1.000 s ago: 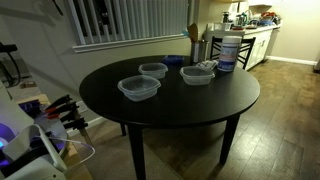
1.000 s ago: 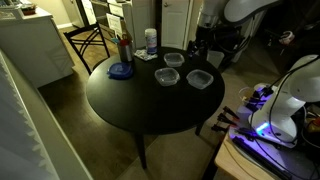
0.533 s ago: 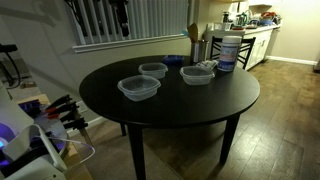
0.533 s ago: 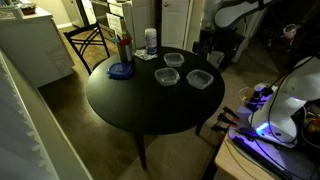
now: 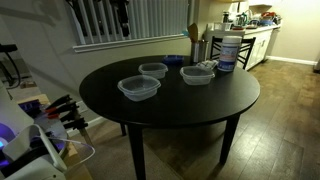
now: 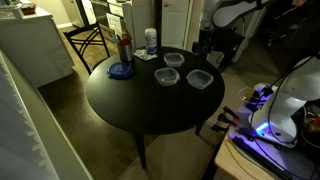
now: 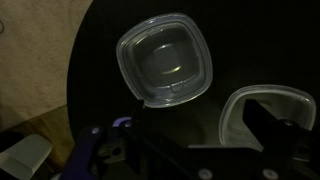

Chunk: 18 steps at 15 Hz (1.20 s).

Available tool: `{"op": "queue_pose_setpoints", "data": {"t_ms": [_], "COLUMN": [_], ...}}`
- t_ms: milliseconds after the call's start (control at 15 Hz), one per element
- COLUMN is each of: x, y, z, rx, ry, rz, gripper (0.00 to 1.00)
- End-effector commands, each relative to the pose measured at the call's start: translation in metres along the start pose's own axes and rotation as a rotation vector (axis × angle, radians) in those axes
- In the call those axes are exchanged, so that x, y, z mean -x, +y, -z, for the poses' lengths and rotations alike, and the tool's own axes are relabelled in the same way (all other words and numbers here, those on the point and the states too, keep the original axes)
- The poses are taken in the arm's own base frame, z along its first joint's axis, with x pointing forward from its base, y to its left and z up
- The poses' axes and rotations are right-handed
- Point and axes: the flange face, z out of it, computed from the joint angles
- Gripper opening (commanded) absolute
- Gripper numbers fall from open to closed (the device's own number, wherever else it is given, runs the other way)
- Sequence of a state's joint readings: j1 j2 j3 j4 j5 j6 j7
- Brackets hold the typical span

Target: Put the lunch boxes together in one pile

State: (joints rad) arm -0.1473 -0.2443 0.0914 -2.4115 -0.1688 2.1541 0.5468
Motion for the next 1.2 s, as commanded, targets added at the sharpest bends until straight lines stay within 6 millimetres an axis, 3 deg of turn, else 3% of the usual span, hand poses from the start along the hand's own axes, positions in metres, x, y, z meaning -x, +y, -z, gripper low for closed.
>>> {"op": "queue_pose_setpoints", "data": {"t_ms": [0, 267, 467, 800, 1067, 1133], "x": [-0.004, -0.017, -0.023, -0.019, -0.012, -0.011], "y": [-0.008, -0.020, -0.026, -0.037, -0.042, -0.042], "z": [-0.029, -0.110, -0.153, -0.195, -0.218, -0.222], "rx": [-0.023, 0.000, 0.002, 0.027, 0.058, 0.058], "ry": [-0.022, -0.093, -0.141, -0.192, -0.230, -0.237], "rz": [-0.014, -0.092, -0.101, -0.024, 0.006, 0.017], "gripper": [1.00, 1.00, 1.00, 1.00, 1.00, 0.75]}}
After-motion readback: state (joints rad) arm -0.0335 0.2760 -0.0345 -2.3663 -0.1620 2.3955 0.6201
